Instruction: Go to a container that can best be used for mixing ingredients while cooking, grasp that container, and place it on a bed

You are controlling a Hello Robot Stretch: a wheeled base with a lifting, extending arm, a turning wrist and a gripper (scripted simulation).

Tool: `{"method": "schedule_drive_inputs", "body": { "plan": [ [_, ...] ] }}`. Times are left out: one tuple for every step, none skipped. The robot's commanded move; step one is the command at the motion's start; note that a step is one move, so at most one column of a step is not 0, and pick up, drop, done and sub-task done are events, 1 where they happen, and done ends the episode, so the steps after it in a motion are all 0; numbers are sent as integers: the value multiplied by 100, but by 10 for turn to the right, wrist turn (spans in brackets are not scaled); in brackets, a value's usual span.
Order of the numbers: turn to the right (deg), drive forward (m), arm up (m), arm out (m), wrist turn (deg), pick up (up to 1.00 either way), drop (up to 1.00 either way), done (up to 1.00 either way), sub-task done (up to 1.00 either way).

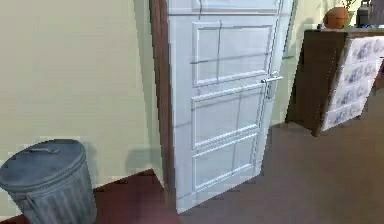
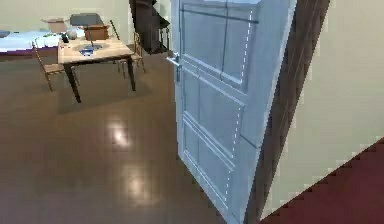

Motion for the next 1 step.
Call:
{"method": "schedule_drive_inputs", "body": {
  "plan": [
    [450,0,0,0,0,0,0,0,0]
  ]
}}
